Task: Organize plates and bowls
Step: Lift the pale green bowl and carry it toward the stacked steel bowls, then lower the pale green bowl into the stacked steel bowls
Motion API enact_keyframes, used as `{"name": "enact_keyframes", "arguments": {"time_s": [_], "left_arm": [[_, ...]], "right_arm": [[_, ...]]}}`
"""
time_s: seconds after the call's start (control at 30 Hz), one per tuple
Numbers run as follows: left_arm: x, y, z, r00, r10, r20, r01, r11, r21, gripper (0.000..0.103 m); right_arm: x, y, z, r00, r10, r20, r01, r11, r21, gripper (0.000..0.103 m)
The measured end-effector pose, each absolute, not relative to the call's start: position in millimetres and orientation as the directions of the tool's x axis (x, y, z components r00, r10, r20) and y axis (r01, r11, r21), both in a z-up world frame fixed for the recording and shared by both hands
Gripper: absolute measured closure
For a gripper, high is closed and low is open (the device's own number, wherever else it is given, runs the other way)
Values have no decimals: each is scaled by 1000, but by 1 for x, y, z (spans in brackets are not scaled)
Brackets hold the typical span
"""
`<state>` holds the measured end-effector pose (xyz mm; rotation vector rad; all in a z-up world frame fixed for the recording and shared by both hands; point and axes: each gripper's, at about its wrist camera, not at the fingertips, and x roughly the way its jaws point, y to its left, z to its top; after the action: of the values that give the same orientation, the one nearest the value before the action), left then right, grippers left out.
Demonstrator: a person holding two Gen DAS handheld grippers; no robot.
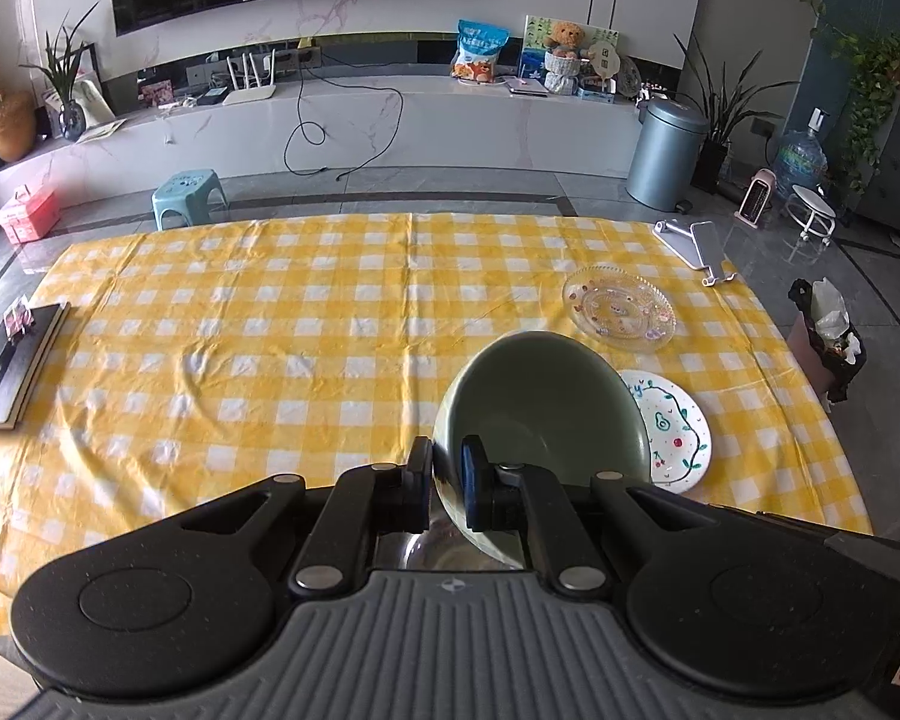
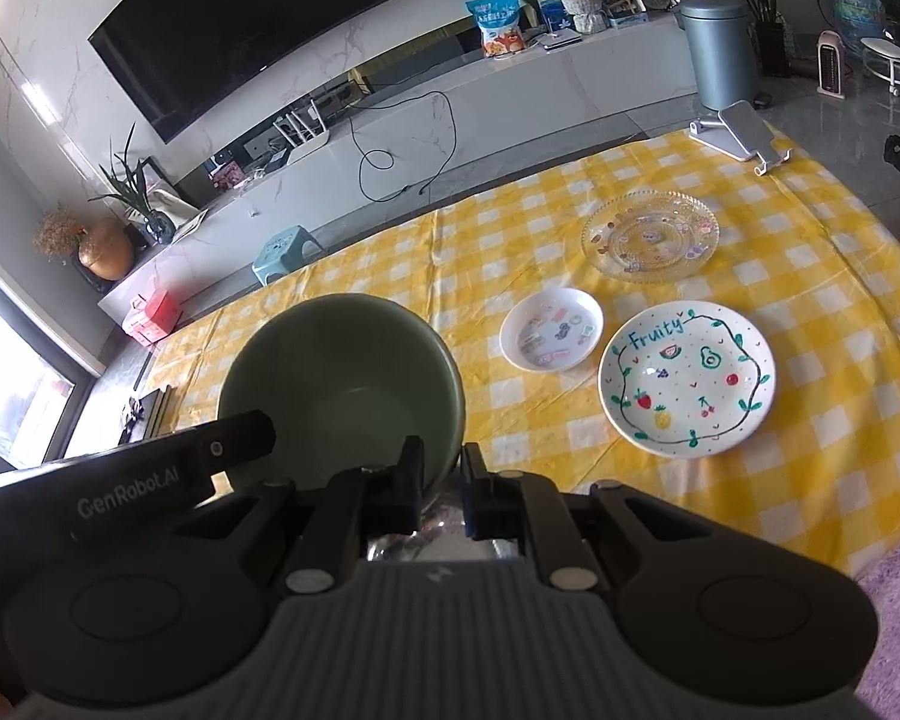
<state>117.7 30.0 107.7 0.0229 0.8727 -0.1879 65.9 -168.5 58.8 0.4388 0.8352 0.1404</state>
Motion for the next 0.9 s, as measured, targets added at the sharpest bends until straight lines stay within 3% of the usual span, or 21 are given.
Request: {"name": "enact_keyframes", "arguments": {"time_s": [0.43, 0.9], "left_arm": [[98, 64, 67, 508, -199, -838, 118, 980, -160, 91], [115, 63, 36, 440, -215, -872, 134, 976, -172, 91]], "right_arm": [[52, -158, 41, 608, 307, -732, 44, 908, 417, 93], [70, -151, 10, 540, 267, -798, 90, 924, 371, 94]]}}
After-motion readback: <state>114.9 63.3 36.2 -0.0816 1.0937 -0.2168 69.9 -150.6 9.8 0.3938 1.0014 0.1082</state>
